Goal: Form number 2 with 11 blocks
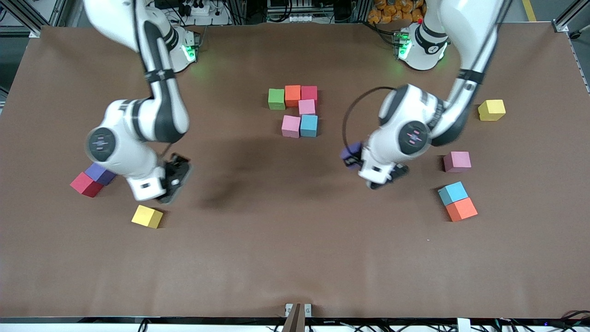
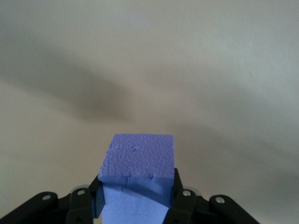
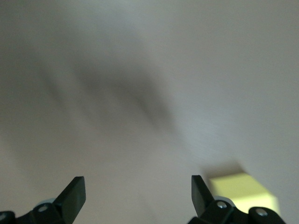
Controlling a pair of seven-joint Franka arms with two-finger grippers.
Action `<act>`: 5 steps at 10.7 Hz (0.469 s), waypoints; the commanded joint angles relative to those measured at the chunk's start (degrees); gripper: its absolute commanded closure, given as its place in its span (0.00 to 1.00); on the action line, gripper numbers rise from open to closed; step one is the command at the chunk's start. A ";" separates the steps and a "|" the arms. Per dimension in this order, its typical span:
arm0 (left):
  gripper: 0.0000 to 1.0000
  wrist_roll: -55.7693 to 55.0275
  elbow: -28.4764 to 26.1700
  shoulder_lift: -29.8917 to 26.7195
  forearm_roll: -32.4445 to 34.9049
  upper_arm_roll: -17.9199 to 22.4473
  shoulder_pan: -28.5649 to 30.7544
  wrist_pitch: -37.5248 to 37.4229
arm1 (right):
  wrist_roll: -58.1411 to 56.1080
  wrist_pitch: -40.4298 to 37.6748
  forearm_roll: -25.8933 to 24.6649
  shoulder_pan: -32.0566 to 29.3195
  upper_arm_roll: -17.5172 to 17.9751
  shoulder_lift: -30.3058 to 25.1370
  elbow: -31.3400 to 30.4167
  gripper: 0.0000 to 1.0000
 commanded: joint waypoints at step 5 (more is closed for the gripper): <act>0.79 -37.52 2.01 1.29 -5.29 1.11 -16.37 8.22 | -18.17 8.67 0.80 -28.75 18.28 10.24 10.40 0.00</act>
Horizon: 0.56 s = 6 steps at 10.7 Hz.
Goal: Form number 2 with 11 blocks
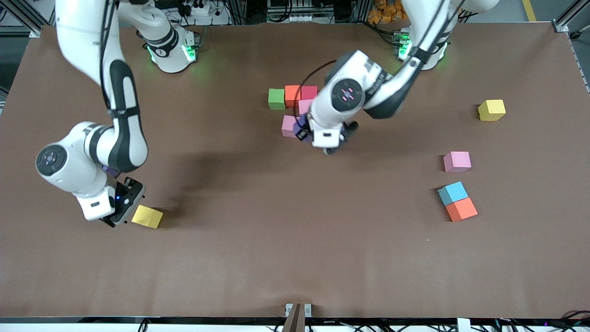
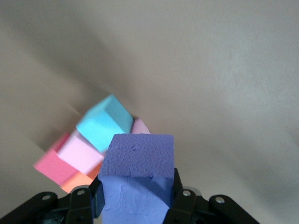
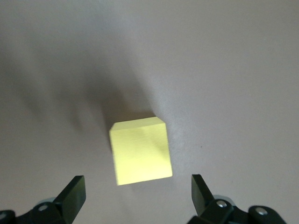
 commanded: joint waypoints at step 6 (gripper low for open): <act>0.78 -33.90 0.49 5.59 -0.89 0.56 -9.86 17.36 | -3.44 -5.07 0.61 -14.26 14.26 8.29 12.37 0.00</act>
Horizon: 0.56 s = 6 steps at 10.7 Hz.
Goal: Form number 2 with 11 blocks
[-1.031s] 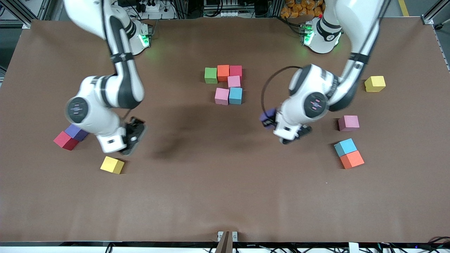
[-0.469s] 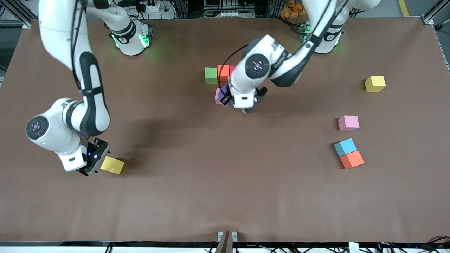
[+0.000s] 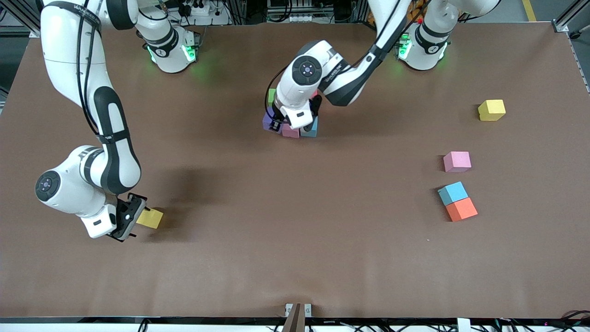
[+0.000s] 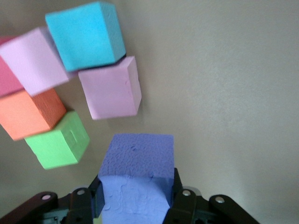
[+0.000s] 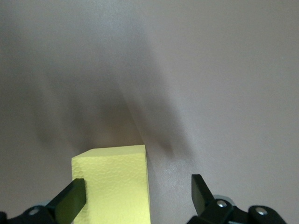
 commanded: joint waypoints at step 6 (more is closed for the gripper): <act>0.78 -11.64 0.03 5.77 -0.67 0.42 -5.08 9.45 | 1.54 -12.30 0.77 -1.98 0.77 4.21 8.98 0.00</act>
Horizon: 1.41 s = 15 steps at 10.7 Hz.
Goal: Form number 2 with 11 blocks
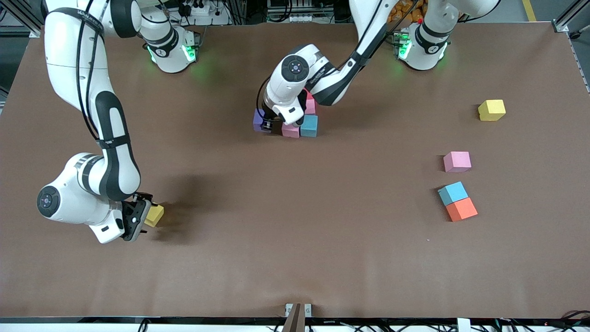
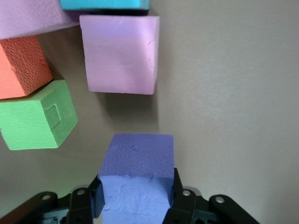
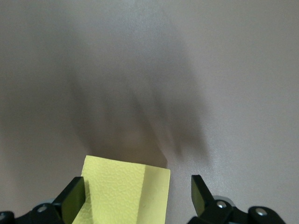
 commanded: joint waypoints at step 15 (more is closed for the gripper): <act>0.74 -5.86 -6.56 0.51 -0.41 0.12 -0.54 6.67 | 34.09 -6.66 -0.80 -3.44 -2.88 0.57 3.66 0.00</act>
